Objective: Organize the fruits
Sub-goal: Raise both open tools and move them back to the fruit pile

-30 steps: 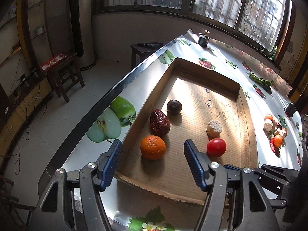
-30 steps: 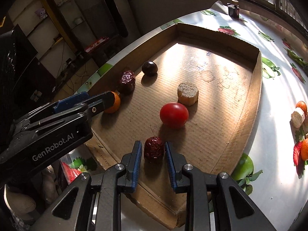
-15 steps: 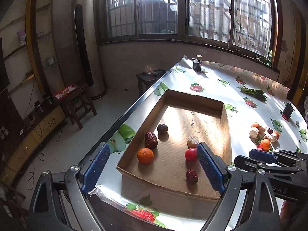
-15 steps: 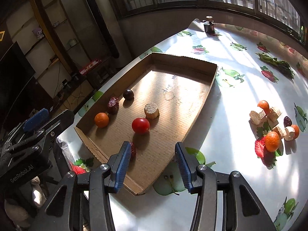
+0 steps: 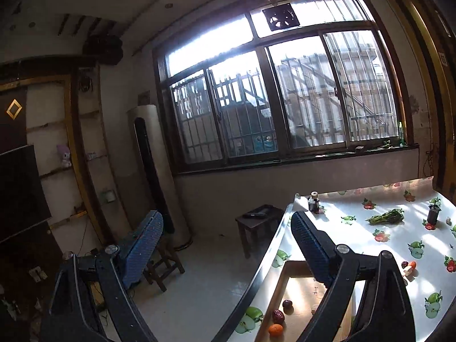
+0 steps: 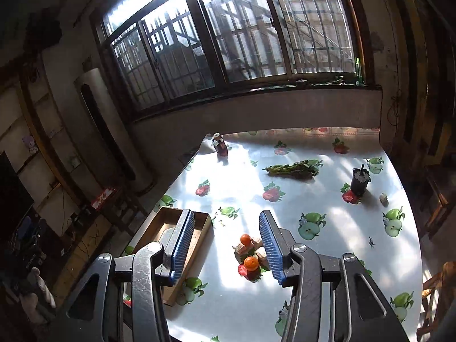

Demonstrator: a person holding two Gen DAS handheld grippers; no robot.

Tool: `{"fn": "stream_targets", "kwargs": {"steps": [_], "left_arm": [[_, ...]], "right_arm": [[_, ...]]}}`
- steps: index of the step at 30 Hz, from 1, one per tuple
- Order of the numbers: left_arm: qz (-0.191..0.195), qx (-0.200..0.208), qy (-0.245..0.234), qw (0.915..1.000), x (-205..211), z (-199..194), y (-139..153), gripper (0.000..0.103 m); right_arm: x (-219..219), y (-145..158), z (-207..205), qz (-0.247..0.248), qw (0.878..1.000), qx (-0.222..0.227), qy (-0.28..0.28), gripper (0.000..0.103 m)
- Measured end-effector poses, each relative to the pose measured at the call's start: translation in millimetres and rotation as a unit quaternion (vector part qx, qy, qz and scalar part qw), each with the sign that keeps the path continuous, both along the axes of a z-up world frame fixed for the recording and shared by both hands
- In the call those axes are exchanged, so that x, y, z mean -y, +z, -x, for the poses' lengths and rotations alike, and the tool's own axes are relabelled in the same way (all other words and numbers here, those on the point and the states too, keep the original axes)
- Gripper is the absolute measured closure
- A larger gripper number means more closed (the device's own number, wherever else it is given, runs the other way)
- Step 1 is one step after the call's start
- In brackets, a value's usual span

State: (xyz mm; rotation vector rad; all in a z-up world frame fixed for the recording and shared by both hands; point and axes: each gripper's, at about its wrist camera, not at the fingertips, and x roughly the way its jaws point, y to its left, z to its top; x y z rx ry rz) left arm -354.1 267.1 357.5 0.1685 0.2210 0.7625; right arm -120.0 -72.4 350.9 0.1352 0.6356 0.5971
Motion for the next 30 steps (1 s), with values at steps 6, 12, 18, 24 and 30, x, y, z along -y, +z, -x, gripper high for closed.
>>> {"fn": "stream_targets", "kwargs": {"steps": [6,12,18,24,30], "left_arm": [[-0.055,0.058,0.078,0.9937,-28.3,3.6,104.9,0.012],[-0.166,0.04,0.168,0.9708,-39.1,-30.5,177.0,0.012],[-0.063,0.065,0.025,0.9956,-24.6,-57.3,138.4,0.0],[0.077,-0.025,-0.13,0.9882,20.4,-142.2,4.2,0.0],[0.243,-0.123,-0.253,0.9284,75.4,-219.9,-153.2,0.008]], "right_arm": [[58.2,126.2,13.0,0.018,0.99,0.085,-0.107,0.052],[87.6,221.1,13.7,0.057,0.967,0.136,-0.207,0.033],[81.7,187.9,-13.3,0.071,0.968,0.135,-0.197,0.022],[44.8,9.5,-75.3,0.094,0.991,0.02,-0.094,0.022],[4.0,-201.2,-131.5,0.093,0.984,-0.149,-0.01,0.06]]}}
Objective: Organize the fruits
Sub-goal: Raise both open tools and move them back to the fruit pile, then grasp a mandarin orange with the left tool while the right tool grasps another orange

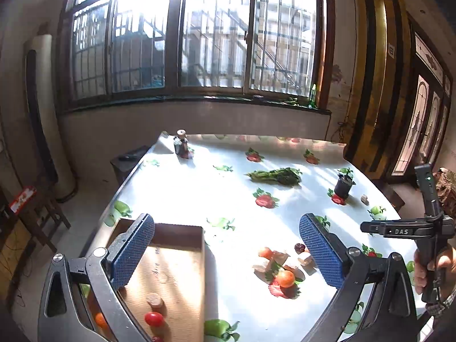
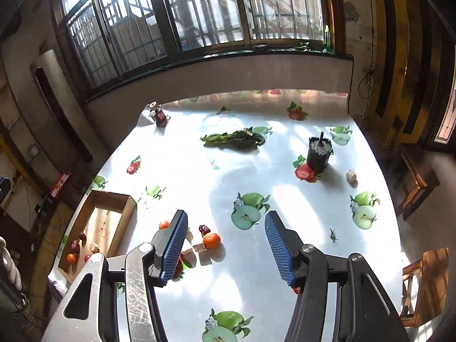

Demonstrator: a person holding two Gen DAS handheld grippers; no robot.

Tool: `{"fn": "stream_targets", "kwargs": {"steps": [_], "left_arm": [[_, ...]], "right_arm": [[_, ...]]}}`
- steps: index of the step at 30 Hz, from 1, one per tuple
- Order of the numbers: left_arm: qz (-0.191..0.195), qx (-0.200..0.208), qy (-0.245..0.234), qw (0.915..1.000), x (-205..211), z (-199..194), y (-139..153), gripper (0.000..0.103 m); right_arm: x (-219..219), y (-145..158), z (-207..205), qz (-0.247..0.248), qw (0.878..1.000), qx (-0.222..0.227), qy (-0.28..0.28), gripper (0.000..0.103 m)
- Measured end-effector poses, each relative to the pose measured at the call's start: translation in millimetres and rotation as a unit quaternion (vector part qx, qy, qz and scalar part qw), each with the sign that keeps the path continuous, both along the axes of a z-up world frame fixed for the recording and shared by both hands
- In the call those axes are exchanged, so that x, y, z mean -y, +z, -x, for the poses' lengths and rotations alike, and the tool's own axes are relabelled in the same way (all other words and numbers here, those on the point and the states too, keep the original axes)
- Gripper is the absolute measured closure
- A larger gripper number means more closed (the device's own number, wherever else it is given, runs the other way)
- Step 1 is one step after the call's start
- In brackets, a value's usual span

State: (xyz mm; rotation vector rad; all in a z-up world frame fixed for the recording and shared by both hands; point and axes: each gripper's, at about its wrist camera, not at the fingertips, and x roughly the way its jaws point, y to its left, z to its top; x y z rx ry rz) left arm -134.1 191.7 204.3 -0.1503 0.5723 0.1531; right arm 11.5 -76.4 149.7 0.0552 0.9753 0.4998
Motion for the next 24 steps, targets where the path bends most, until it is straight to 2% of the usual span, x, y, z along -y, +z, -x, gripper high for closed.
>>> {"fn": "stream_targets", "kwargs": {"steps": [1,3,5,7,10,18,24], "left_arm": [[0.029,-0.023,-0.016,0.9992,6.3,-13.7,-25.4,0.015],[0.073,-0.074,-0.035,0.994,18.4,-35.8,-72.6,0.054],[0.107,-0.12,-0.043,0.9861,25.5,-52.9,-111.0,0.064],[0.108,-0.14,-0.047,0.9831,32.9,-60.7,-136.6,0.064],[0.087,-0.148,-0.056,0.9835,44.7,-63.1,-154.0,0.064],[0.031,-0.148,-0.098,0.9835,70.0,-79.9,-159.4,0.062],[0.017,-0.163,-0.119,0.9792,82.8,-93.2,-172.9,0.056]], "right_arm": [[-3.2,-28.4,-8.5,-0.01,0.999,-0.031,0.001,0.065],[-11.5,-75.7,-19.8,-0.026,0.997,-0.07,-0.004,0.068],[-19.5,-102.7,-26.4,-0.032,0.996,-0.082,-0.005,0.068],[-25.8,-113.9,-31.3,-0.039,0.996,-0.084,-0.005,0.068],[-35.5,-119.7,-40.1,-0.049,0.995,-0.083,0.001,0.068],[-63.4,-130.9,-52.3,-0.028,0.996,-0.087,0.022,0.068],[-33.4,-130.5,-40.9,-0.013,0.995,-0.101,0.004,0.069]]}}
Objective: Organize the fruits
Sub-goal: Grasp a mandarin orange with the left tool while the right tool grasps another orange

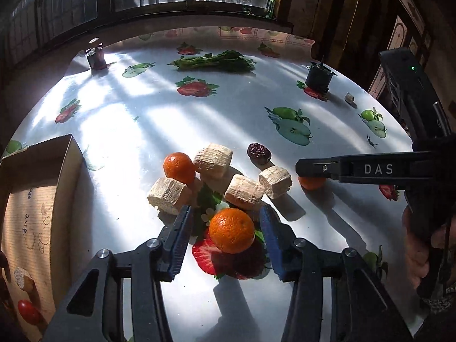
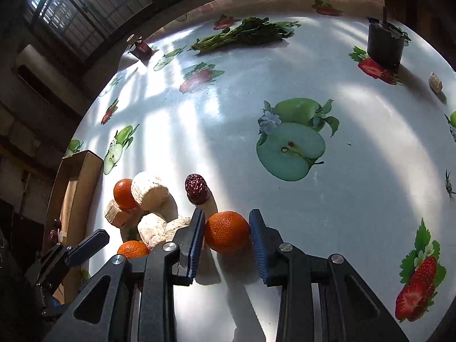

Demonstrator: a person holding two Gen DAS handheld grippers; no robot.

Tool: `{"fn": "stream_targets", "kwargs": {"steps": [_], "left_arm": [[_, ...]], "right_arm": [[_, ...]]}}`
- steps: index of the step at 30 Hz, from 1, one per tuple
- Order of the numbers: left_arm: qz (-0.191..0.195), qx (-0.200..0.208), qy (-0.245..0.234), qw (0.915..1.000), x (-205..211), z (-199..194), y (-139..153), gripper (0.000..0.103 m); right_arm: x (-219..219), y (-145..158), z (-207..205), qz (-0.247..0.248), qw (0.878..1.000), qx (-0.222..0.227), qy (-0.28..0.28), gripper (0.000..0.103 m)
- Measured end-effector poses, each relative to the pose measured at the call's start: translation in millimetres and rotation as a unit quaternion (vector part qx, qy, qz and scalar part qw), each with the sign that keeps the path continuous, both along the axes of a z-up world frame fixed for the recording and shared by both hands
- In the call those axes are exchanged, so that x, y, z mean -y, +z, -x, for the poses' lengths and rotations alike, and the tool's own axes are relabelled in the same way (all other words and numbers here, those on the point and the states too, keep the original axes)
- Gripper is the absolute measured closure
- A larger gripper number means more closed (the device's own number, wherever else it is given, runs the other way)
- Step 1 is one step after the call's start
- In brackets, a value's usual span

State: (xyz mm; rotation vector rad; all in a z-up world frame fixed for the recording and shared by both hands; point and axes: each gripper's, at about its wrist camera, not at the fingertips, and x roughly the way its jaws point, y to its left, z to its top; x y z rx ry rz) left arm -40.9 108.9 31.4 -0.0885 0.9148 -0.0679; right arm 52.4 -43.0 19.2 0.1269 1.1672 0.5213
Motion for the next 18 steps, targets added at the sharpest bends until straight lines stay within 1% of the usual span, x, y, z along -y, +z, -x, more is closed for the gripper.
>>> {"fn": "stream_targets", "kwargs": {"steps": [2,3,4,6,8,11,12,14,15,17,18], "left_arm": [[0.001,-0.011,-0.007,0.9999,2.8,-1.2,-6.5,0.058],[0.004,-0.013,-0.01,0.9999,4.1,0.3,-8.7,0.066],[-0.003,-0.011,-0.009,0.9999,5.8,2.6,-9.0,0.068],[-0.006,-0.007,-0.009,0.9999,7.6,5.8,-7.9,0.068],[-0.002,-0.009,-0.004,1.0,6.6,4.3,-7.9,0.068],[0.003,-0.018,0.009,0.9998,5.3,-1.5,-11.4,0.066],[0.003,-0.021,0.009,0.9997,6.5,-2.5,-12.8,0.066],[-0.008,-0.019,0.008,0.9998,9.4,-2.1,-13.7,0.066],[-0.011,-0.014,0.008,0.9998,9.8,-1.1,-13.3,0.07],[-0.008,-0.013,0.008,0.9998,8.7,0.5,-12.6,0.07],[-0.002,-0.014,0.008,0.9999,7.7,1.8,-11.7,0.07]], "right_arm": [[15.3,0.2,6.9,0.005,1.0,-0.002,-0.007,0.069],[22.6,0.3,10.0,0.007,1.0,-0.003,-0.009,0.069],[29.1,0.3,13.1,0.008,1.0,-0.003,-0.01,0.069],[38.6,0.8,19.7,0.012,1.0,0.002,-0.007,0.069],[43.5,1.7,25.5,0.021,1.0,0.016,-0.008,0.068],[43.5,2.4,31.7,0.033,0.999,0.032,-0.007,0.065],[42.3,1.7,34.0,0.037,0.999,0.035,-0.007,0.063],[38.9,-1.0,39.5,0.044,0.998,0.041,-0.005,0.062],[37.4,-0.5,43.1,0.051,0.997,0.052,-0.007,0.062],[31.8,-0.4,49.4,0.075,0.995,0.068,-0.003,0.062],[29.0,-0.3,52.4,0.088,0.993,0.076,-0.001,0.065]]}}
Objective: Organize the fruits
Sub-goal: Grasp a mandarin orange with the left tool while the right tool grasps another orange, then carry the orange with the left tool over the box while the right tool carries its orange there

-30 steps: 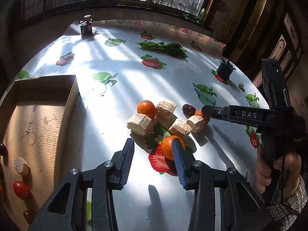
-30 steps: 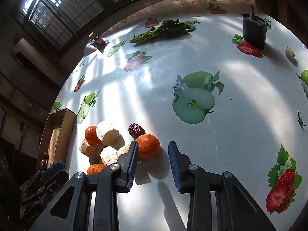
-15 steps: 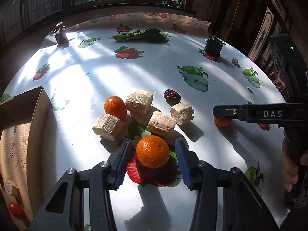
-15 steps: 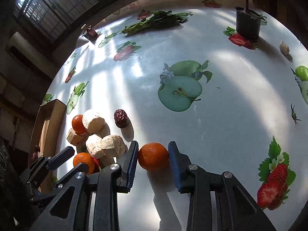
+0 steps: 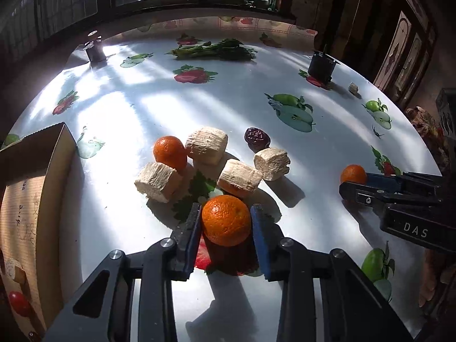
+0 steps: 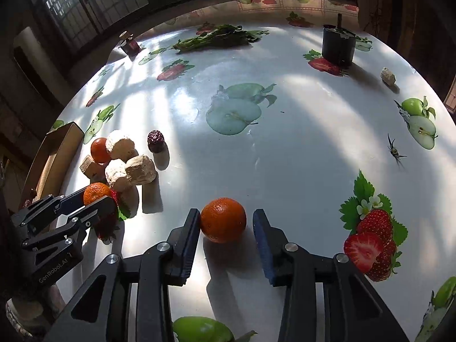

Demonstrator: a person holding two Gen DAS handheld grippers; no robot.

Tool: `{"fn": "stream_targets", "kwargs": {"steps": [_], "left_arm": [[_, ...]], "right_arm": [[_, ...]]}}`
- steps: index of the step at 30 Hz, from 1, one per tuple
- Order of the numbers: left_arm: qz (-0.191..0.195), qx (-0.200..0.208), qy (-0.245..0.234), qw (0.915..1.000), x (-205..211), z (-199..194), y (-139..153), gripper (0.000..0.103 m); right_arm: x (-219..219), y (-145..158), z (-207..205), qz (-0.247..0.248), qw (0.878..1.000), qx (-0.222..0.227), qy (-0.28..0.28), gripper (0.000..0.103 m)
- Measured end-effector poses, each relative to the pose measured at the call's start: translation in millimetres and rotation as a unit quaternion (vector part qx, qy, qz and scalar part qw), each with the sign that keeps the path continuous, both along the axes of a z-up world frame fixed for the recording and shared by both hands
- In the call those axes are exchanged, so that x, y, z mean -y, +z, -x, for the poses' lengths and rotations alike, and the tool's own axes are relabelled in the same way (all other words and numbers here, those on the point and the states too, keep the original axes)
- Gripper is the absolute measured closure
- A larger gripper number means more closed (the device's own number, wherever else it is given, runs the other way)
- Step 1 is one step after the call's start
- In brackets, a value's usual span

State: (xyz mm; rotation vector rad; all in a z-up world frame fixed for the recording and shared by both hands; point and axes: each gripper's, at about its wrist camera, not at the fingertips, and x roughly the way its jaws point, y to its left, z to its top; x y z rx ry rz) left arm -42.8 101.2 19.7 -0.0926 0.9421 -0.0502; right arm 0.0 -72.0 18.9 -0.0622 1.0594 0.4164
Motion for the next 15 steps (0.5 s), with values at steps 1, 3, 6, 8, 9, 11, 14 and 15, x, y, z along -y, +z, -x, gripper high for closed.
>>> {"fn": "stream_targets", "kwargs": {"steps": [1,3,6,8,9,11,14,15], "left_arm": [[0.004,0.001,0.0,1.0,-0.1,2.9,1.8,0.07],[-0.003,0.014,0.001,0.9999,1.2,13.3,9.6,0.07],[0.0,0.044,0.006,0.999,-1.4,36.3,28.0,0.07],[0.015,0.063,0.015,0.9978,-7.7,52.4,41.8,0.07],[0.022,0.074,0.021,0.9968,-11.5,61.0,49.1,0.07],[0.033,0.093,0.036,0.9945,-20.7,79.1,61.7,0.07],[0.04,0.111,0.056,0.9914,-33.3,104.0,74.1,0.07],[0.041,0.115,0.063,0.9905,-37.8,112.0,77.1,0.07]], "right_arm": [[-0.4,-0.1,2.5,0.006,1.0,0.003,-0.002,0.069],[2.5,0.2,5.5,-0.006,1.0,0.0,-0.006,0.07],[7.4,1.0,10.7,-0.026,1.0,-0.008,-0.012,0.07],[8.0,6.1,17.5,-0.038,0.999,-0.006,-0.009,0.07],[8.2,9.9,21.1,-0.043,0.999,-0.003,-0.007,0.07],[4.5,20.2,30.8,-0.056,0.998,0.01,0.0,0.07],[-4.1,33.9,46.8,-0.074,0.997,0.027,0.017,0.07],[-8.2,37.0,51.8,-0.079,0.996,0.03,0.022,0.07]]}}
